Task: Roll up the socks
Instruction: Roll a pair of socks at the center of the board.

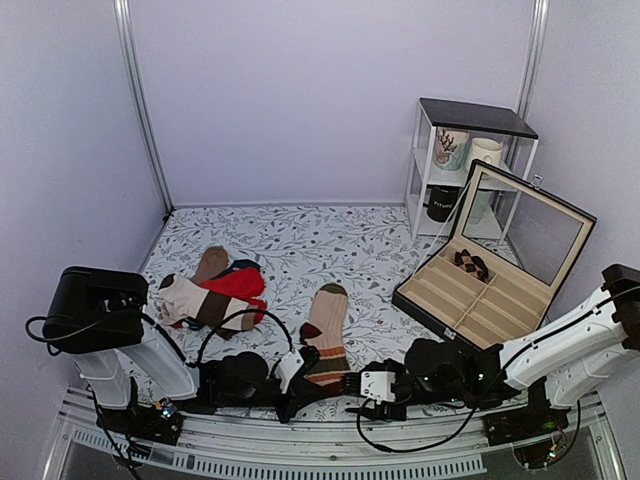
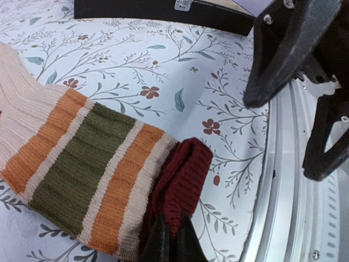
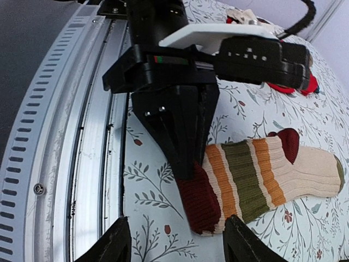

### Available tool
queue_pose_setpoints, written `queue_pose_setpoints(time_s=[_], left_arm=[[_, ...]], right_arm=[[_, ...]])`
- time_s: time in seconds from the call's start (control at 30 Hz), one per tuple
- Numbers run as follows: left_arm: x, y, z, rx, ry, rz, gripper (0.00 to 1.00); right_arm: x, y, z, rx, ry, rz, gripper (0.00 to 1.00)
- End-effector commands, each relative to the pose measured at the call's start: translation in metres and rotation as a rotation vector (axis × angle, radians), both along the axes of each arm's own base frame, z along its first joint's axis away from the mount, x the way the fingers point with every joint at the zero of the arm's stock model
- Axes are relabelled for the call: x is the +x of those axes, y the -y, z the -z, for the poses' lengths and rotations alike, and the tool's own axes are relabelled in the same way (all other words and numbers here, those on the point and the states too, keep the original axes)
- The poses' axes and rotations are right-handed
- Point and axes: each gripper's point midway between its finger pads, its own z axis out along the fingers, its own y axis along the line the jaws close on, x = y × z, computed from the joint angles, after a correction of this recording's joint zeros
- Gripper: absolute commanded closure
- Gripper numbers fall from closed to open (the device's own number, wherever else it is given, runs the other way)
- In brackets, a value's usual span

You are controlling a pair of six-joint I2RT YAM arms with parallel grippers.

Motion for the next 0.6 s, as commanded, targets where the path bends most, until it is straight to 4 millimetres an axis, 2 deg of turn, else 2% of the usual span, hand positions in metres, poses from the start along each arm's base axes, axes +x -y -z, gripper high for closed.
queue_pose_setpoints(time_s=[0.0, 0.2, 0.37, 0.57], left_arm=[[-0.028, -0.066, 0.09, 0.39, -0.137, 0.05, 1.0], [-0.027, -0.067, 0.09, 0.392, -0.137, 0.045, 1.0], [-0.028, -0.067, 0.09, 0.392, -0.137, 0.048, 1.0], [-0.028, -0.066, 0.091, 0.392, -0.138, 0.05, 1.0]], right_arm=[[-0.011, -0.009, 0.015, -0.067, -0.014, -0.091, 0.41], [-0.007, -0.022, 0.024, -0.095, 0.006, -0.115, 0.42], [0.009, -0.017, 0.037, -0.132, 0.003, -0.062, 0.43], [0.011, -0.011, 0.055, -0.176, -0.029, -0.037, 0.44]])
